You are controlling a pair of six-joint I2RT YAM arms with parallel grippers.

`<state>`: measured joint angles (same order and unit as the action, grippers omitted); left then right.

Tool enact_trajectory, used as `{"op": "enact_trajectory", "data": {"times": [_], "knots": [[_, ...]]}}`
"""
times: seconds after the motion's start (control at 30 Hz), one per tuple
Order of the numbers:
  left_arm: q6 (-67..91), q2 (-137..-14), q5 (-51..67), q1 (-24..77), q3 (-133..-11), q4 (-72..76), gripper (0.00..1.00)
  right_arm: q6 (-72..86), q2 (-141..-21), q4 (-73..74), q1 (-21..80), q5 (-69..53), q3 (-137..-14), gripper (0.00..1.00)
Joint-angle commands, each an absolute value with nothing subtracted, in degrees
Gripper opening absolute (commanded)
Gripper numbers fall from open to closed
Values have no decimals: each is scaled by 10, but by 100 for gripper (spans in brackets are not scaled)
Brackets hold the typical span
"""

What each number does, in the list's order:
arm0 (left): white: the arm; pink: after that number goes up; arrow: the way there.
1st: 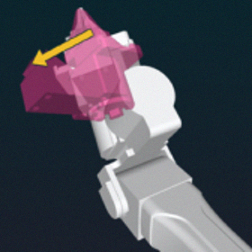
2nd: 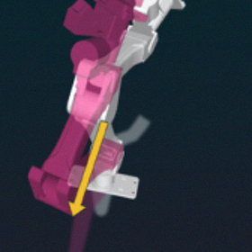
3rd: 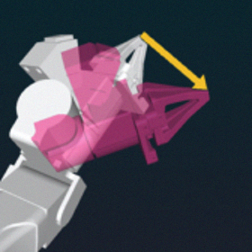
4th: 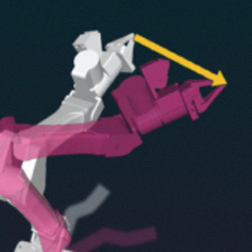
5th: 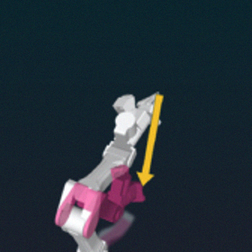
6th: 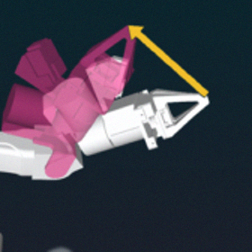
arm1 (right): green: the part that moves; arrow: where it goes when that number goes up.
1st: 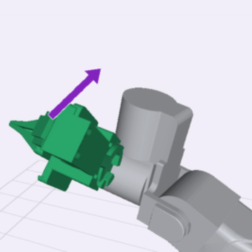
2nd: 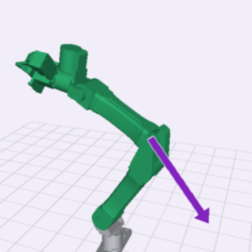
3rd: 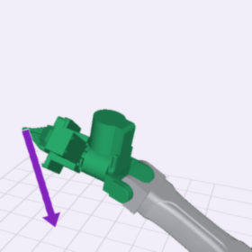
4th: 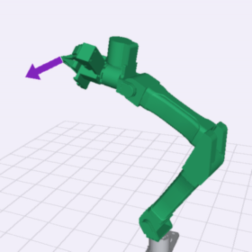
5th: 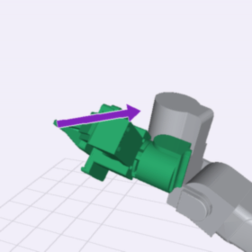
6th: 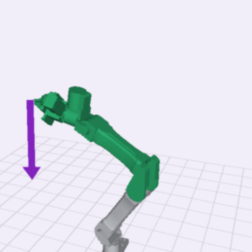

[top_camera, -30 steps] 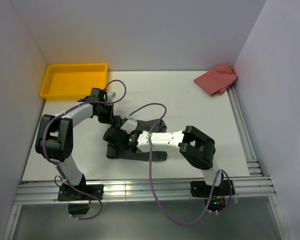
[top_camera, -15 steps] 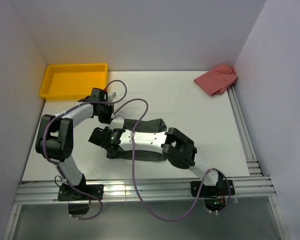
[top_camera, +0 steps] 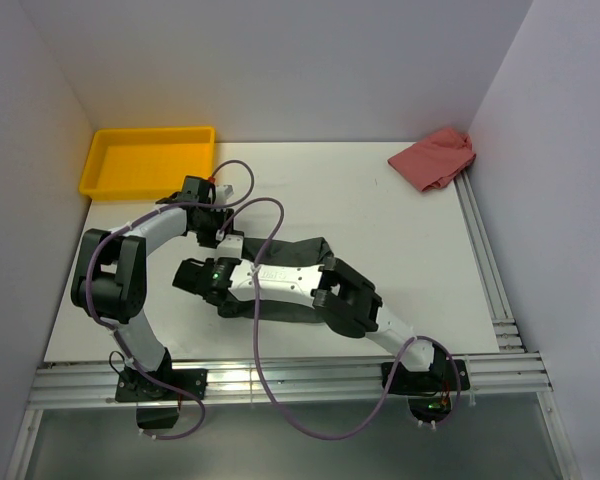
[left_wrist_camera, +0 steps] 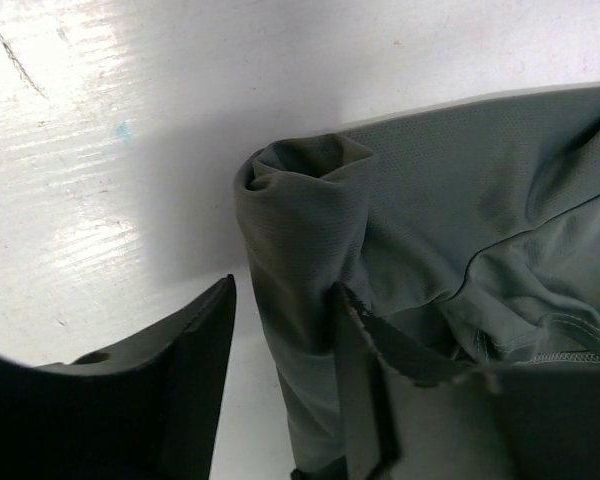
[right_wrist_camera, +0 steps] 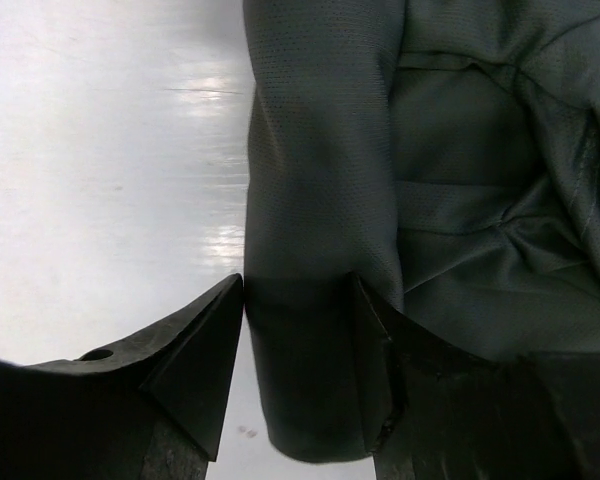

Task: Roll the t-shirts
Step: Roll the tshirt

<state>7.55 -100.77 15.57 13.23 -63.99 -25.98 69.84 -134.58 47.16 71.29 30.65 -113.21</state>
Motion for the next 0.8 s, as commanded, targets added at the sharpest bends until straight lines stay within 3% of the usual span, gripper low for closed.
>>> {"op": "enact_trajectory", "data": {"times": [0.0, 0.43, 0.5, 0.53, 0.63, 0.77], "knots": [[70, -992, 158, 137, -643, -258, 50, 688, -1366, 509, 717, 309, -1149, 54], [71, -965, 156, 131, -640, -255, 64, 683, -1384, 502, 719, 273, -1129, 50], [72, -962, 160, 126, -640, -253, 65, 680, -1386, 494, 717, 260, -1122, 45], [73, -956, 161, 123, -639, -253, 72, 678, -1385, 482, 716, 255, -1114, 43], [74, -953, 168, 115, -636, -252, 74, 670, -1377, 442, 713, 229, -1086, 36], [75, -949, 172, 109, -635, -252, 73, 674, -1335, 363, 706, 198, -1021, 8]]}}
